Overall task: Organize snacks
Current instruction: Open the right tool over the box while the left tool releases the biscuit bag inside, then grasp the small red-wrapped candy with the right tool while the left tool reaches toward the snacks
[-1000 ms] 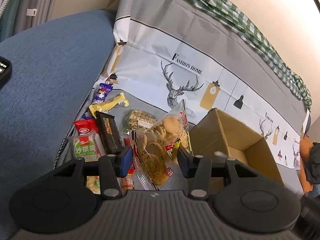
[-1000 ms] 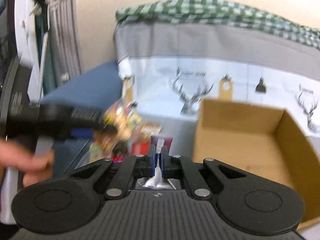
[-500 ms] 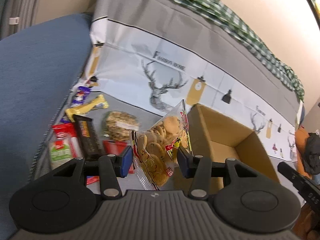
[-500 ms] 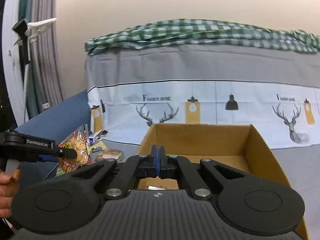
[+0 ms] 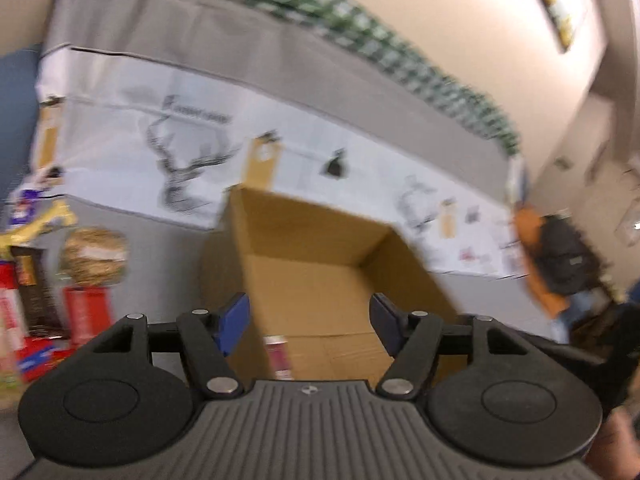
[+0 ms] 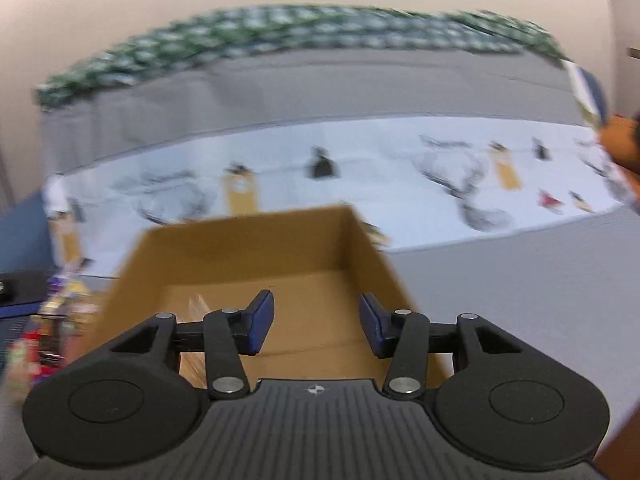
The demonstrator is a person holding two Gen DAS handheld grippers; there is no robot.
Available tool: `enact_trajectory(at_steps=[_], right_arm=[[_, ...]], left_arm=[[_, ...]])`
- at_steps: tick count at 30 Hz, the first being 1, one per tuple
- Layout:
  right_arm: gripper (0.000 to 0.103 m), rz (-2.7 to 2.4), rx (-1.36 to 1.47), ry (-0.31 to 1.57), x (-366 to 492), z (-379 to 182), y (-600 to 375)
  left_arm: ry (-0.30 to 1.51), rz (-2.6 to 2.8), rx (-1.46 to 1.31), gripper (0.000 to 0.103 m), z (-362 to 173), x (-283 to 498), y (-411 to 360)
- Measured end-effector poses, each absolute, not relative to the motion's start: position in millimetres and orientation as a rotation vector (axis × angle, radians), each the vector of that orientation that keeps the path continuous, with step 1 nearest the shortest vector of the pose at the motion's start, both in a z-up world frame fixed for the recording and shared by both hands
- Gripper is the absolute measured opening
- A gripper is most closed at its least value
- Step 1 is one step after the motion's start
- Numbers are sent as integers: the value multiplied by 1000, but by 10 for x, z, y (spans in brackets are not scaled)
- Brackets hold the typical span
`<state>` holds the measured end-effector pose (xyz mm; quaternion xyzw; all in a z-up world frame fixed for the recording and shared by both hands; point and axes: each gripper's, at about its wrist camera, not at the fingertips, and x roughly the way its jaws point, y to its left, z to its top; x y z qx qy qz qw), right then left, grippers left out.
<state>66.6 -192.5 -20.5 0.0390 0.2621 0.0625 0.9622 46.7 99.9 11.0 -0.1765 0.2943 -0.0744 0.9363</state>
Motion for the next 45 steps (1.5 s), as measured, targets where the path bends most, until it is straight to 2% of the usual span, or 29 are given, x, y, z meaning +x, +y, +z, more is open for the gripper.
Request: enact_trajectory(at_steps=[5, 8, 9, 10, 12, 13, 23, 25, 30, 32, 40, 45], right_arm=[[50, -57, 86, 685, 840, -478, -2231], [49, -89, 111, 752, 877, -619, -2360], [45, -91, 116, 767, 874, -657, -2389], [32, -93, 123, 778, 867, -687, -2416], [24, -70, 135, 788, 848, -727, -2454], [24, -66, 136, 785, 828, -731, -2453], [27, -117, 132, 790, 849, -648, -2460], [37, -117, 106, 754, 827, -595, -2414], [39, -90, 72, 673, 767, -465, -2270], [45, -78, 72, 654, 756, -427, -2208], [45, -12, 69, 555, 668, -235, -1887], [45, 76, 85, 532, 606, -157, -1592]], left_arm=[[684, -116, -278, 69, -22, 541, 958], [721, -166, -246, 59, -87, 558, 876], [734, -182, -230, 54, -111, 566, 834], [740, -188, -213, 54, -136, 565, 787], [733, -182, -163, 54, -146, 559, 700], [733, -187, -162, 54, -154, 553, 689], [722, -220, -185, 54, -127, 522, 713], [716, -215, -195, 54, -112, 514, 757], [696, -207, -235, 54, -65, 468, 891], [684, -203, -243, 54, -43, 442, 937], [652, -167, -244, 36, 23, 312, 1140], [660, -107, -271, 32, 14, 270, 1347]])
